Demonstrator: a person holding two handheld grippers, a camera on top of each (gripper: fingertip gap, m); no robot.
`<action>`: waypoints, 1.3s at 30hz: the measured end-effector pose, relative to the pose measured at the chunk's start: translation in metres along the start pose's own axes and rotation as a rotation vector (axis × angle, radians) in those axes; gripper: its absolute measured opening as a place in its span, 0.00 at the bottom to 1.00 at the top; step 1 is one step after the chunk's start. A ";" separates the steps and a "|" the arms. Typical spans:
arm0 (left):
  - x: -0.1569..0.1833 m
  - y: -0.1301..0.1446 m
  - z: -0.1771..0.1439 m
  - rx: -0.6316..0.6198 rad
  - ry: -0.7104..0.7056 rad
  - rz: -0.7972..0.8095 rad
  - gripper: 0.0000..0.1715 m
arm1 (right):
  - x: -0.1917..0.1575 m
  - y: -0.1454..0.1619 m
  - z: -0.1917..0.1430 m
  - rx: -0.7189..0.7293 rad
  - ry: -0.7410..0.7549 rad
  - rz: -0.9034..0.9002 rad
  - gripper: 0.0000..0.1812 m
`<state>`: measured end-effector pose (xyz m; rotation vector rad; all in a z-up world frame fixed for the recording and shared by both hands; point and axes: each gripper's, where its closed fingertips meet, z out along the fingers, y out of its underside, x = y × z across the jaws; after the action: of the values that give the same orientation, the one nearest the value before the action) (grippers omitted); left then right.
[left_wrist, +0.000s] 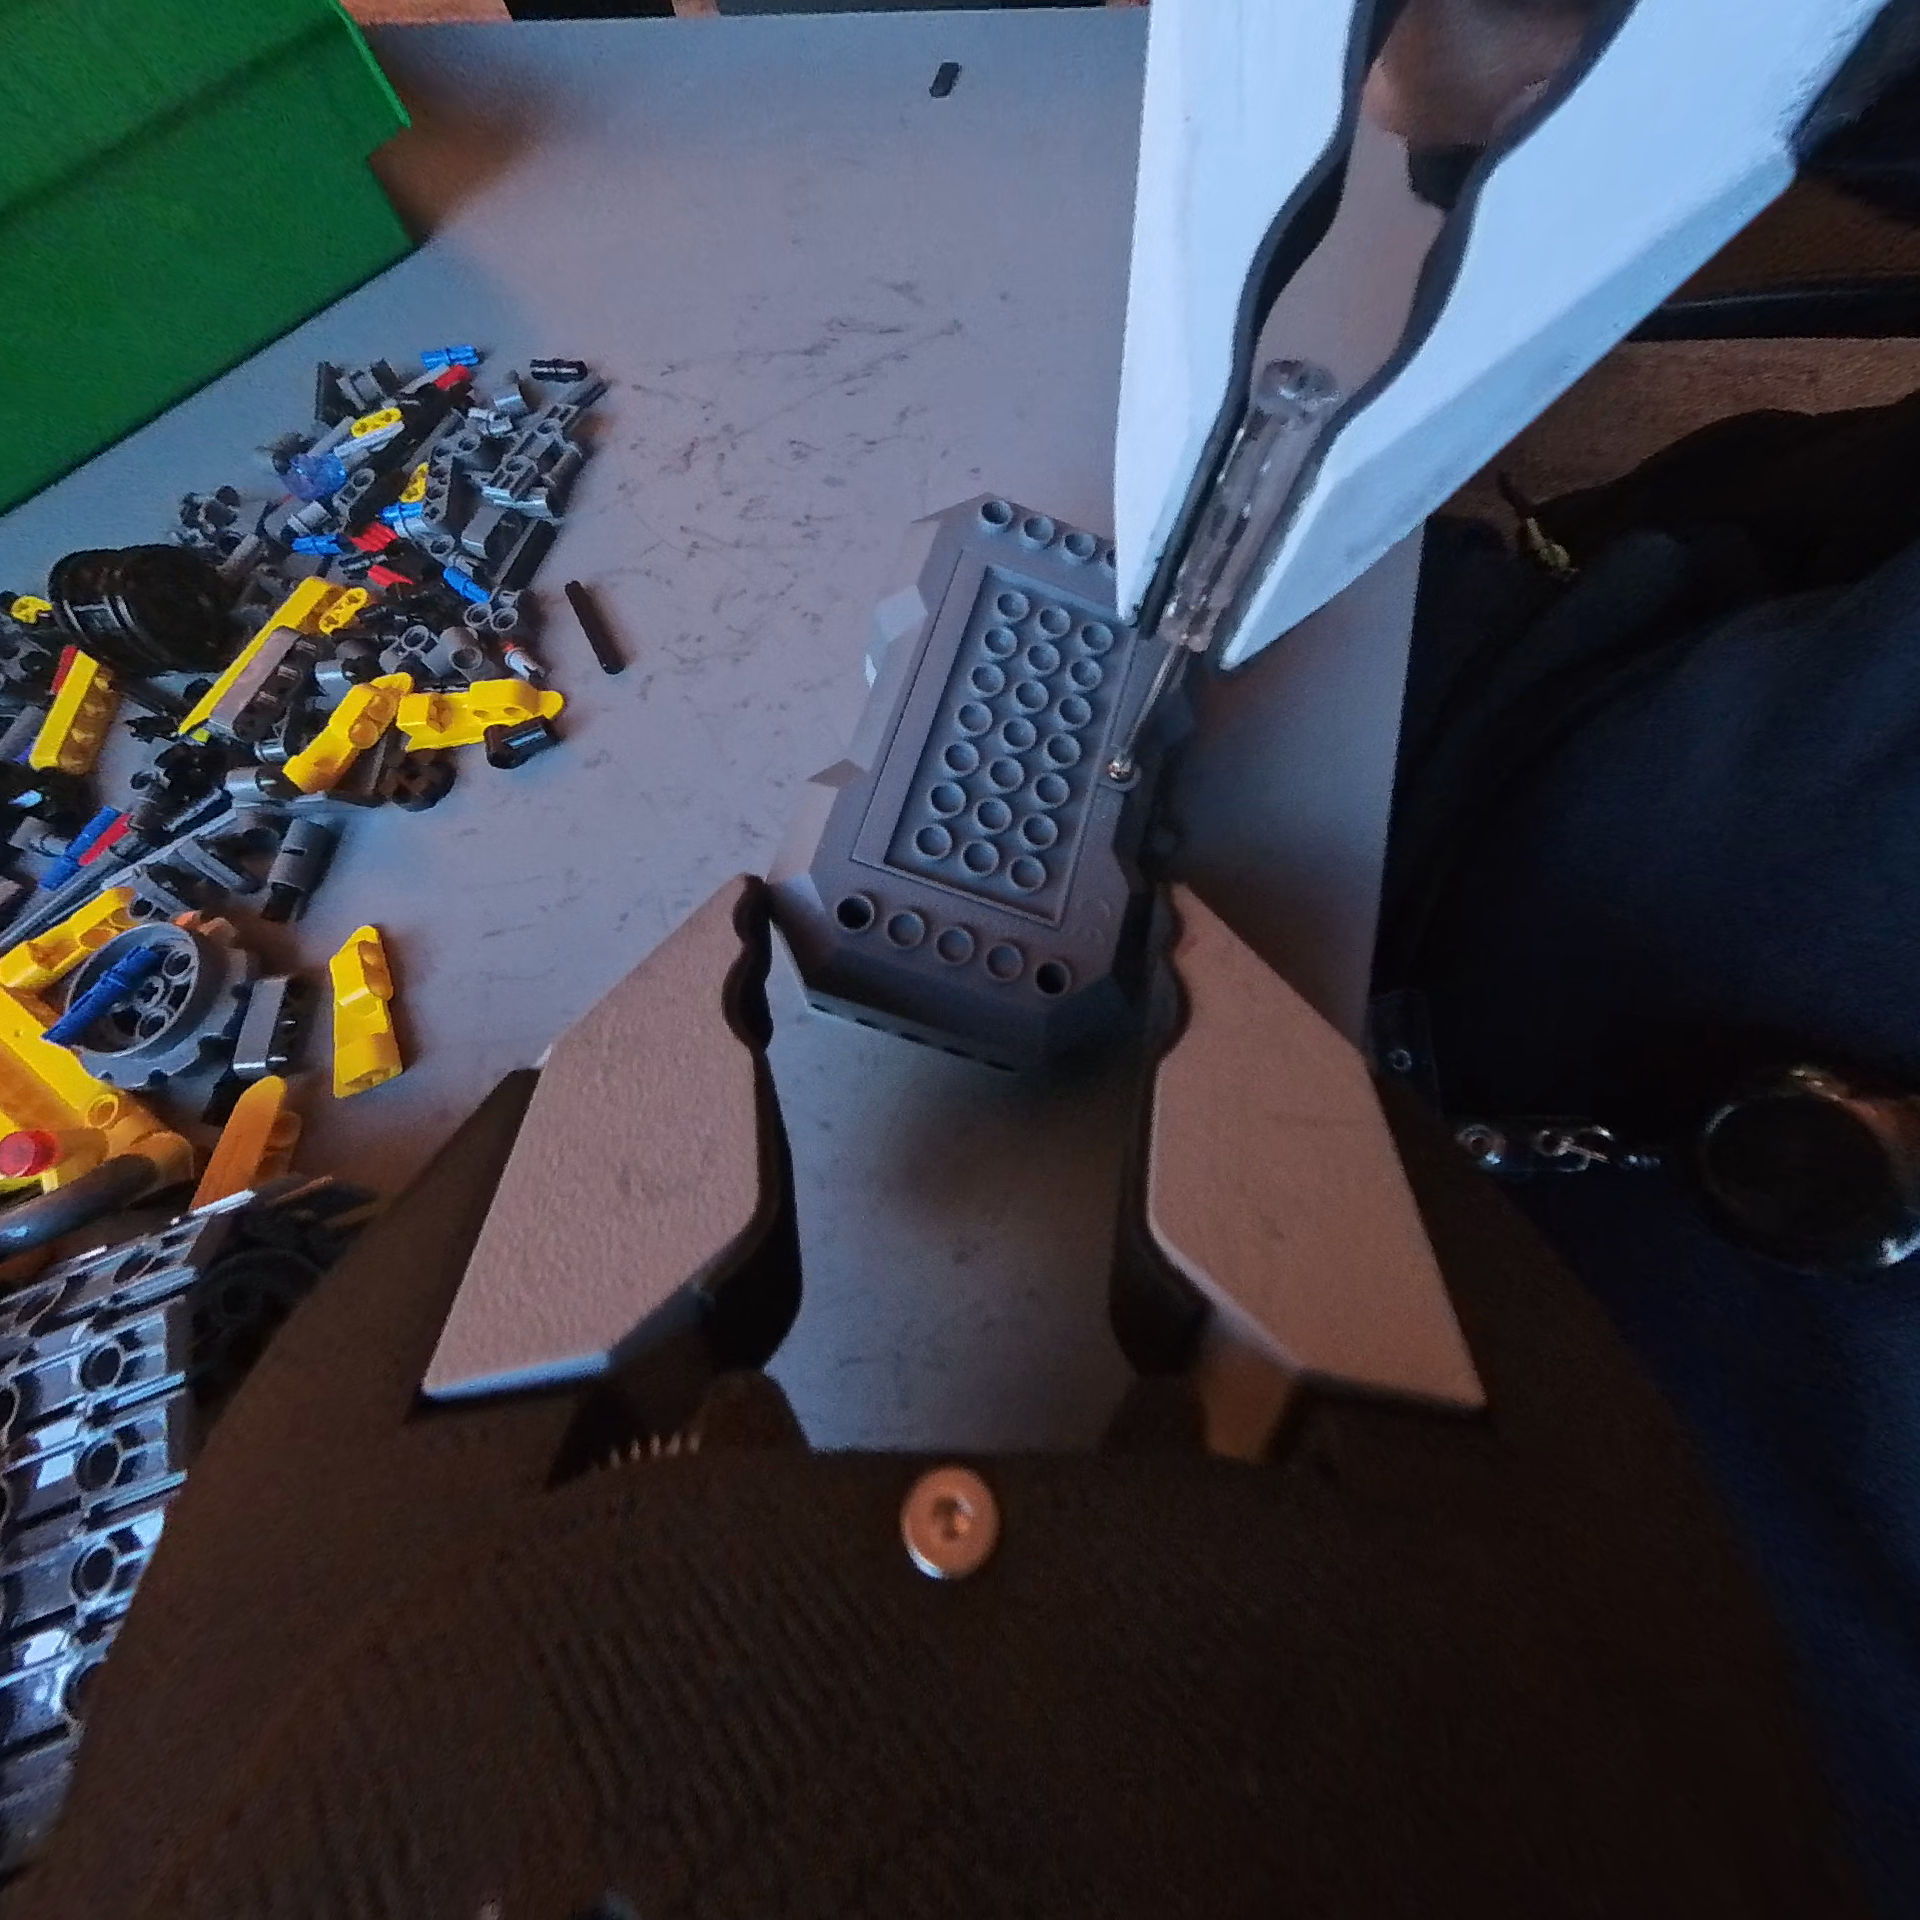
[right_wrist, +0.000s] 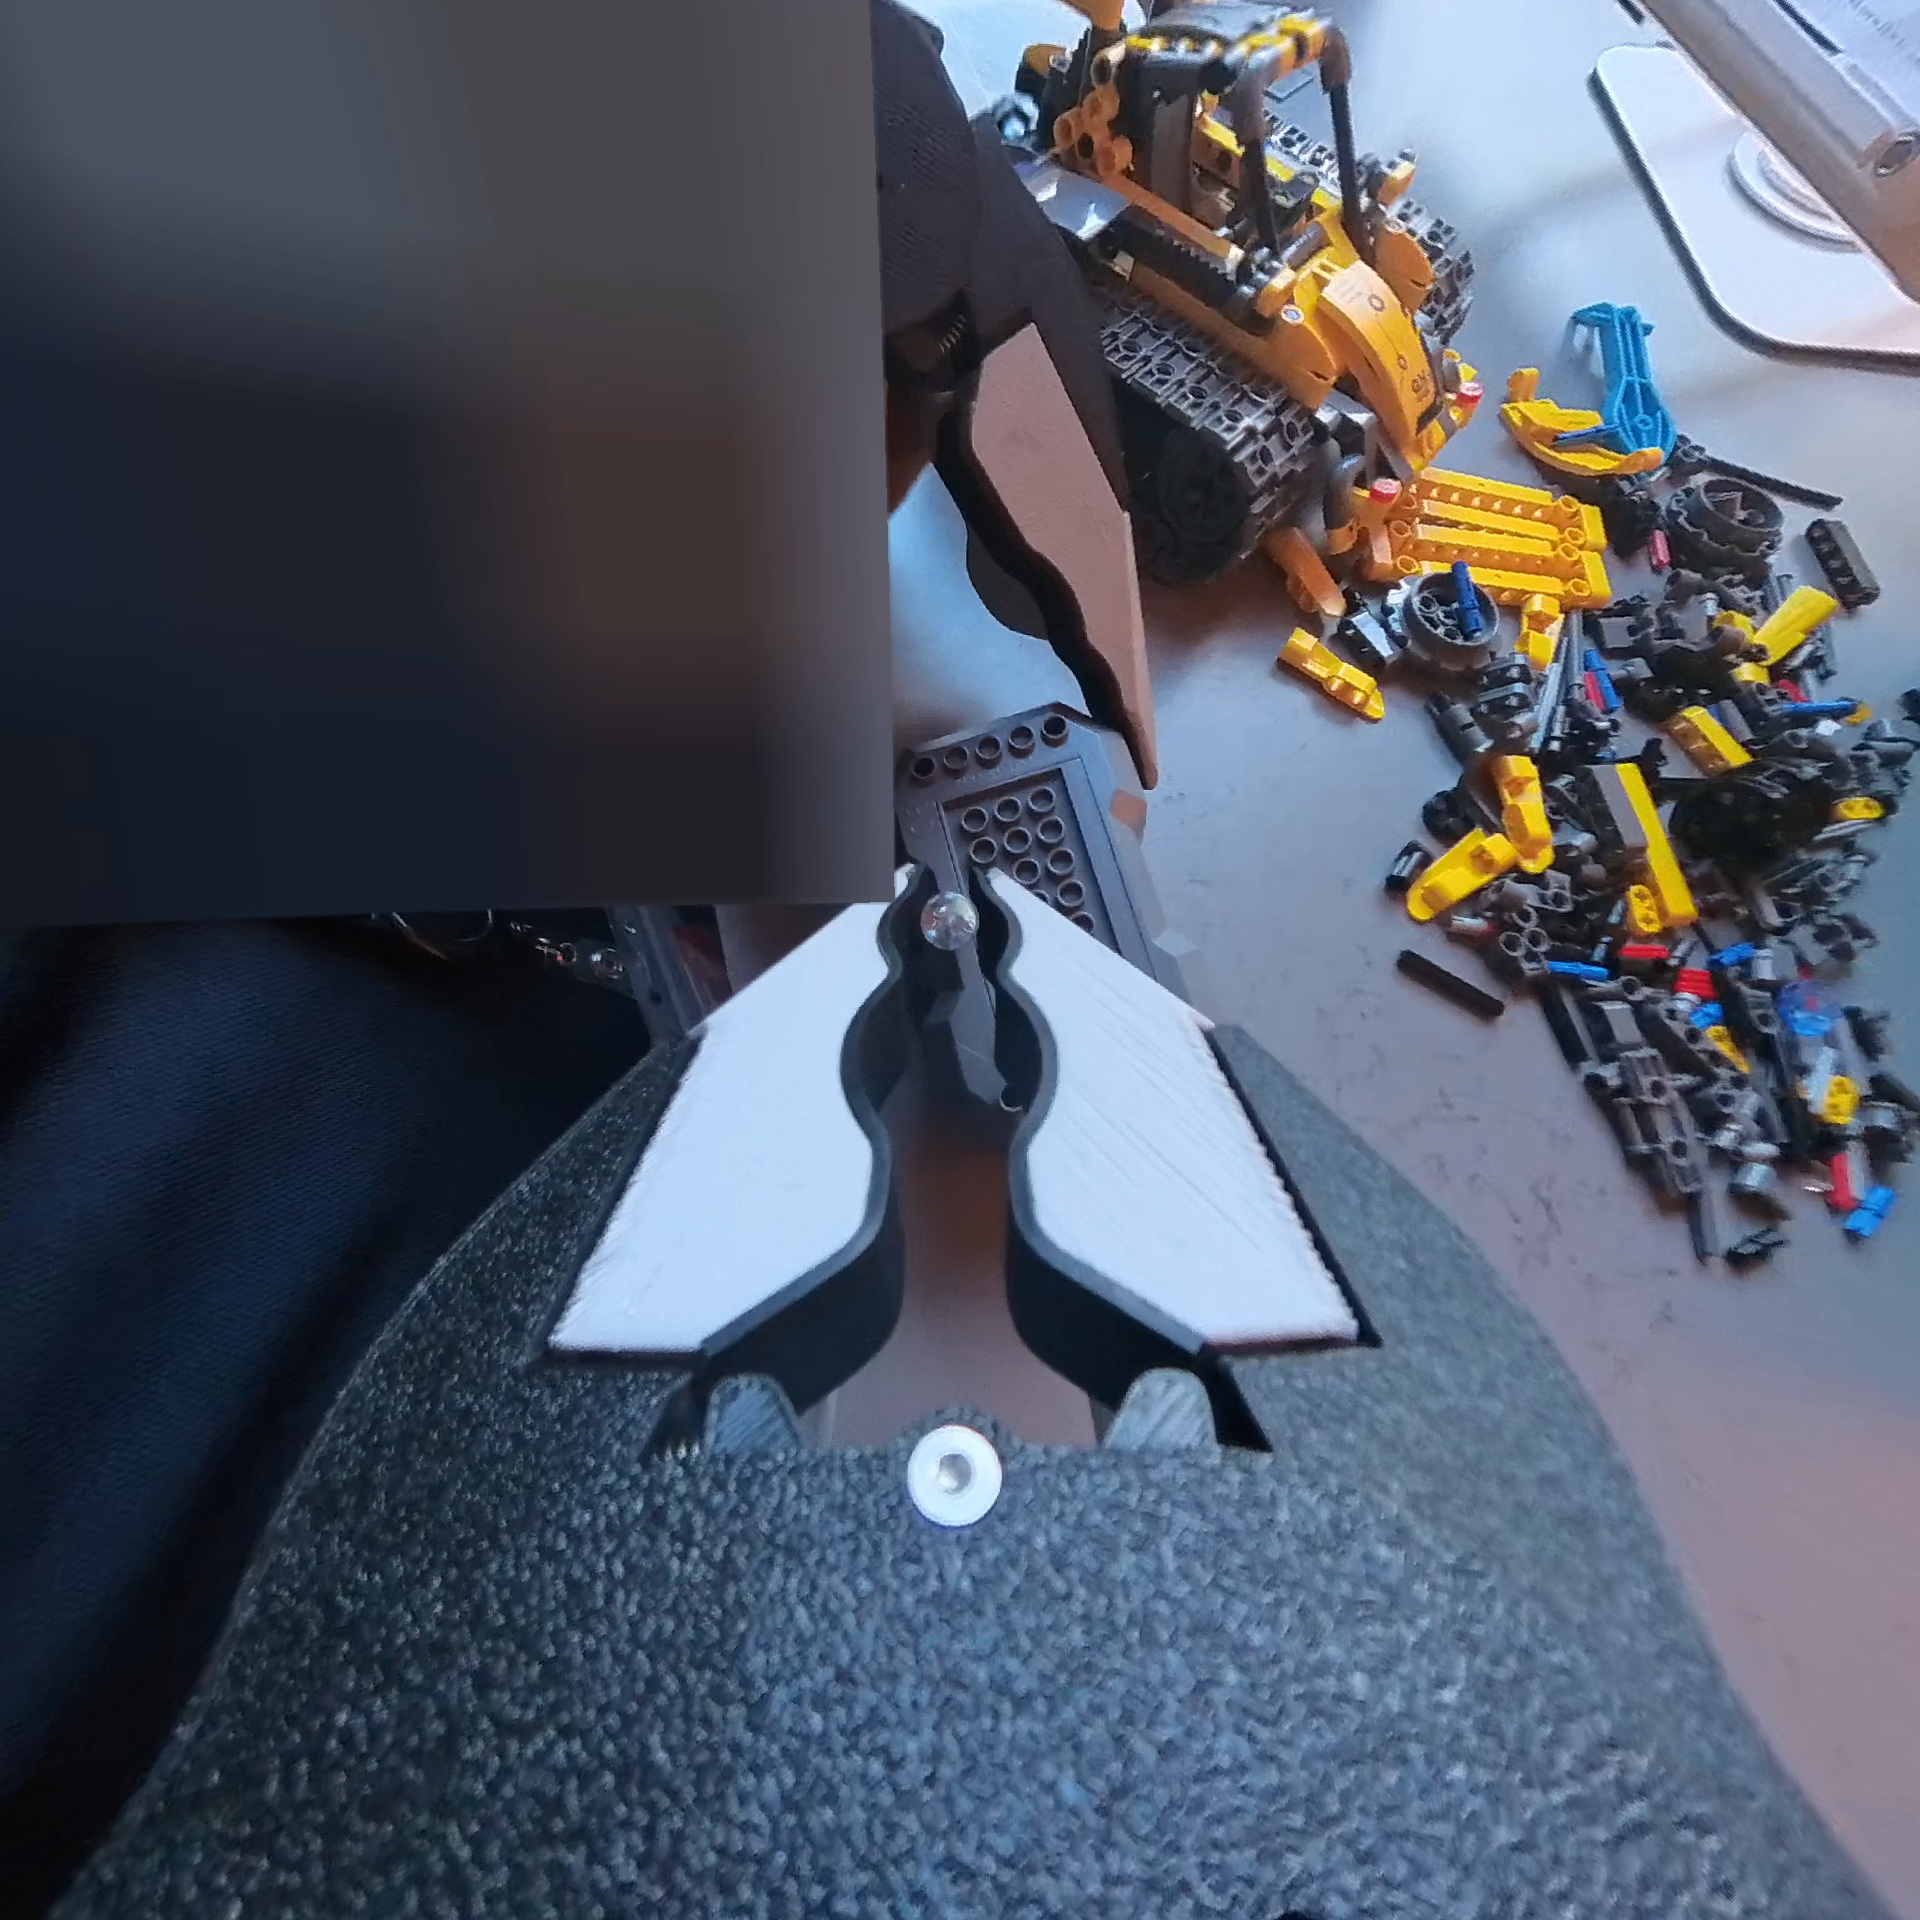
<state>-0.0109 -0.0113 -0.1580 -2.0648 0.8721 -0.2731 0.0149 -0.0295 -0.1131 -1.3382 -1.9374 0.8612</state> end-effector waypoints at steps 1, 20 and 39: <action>0.000 0.000 0.000 -0.001 -0.008 -0.005 0.40 | 0.000 0.000 0.000 -0.013 0.013 -0.017 0.04; 0.000 -0.002 0.002 -0.010 -0.098 -0.028 0.40 | -0.003 0.009 -0.004 -0.171 0.118 -0.164 0.04; -0.001 -0.001 0.002 -0.006 -0.062 -0.027 0.40 | -0.008 0.009 0.001 -0.416 -0.412 -1.042 0.04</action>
<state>-0.0101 -0.0086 -0.1580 -2.0809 0.8094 -0.2193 0.0215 -0.0350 -0.1215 -0.1617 -2.7754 0.2020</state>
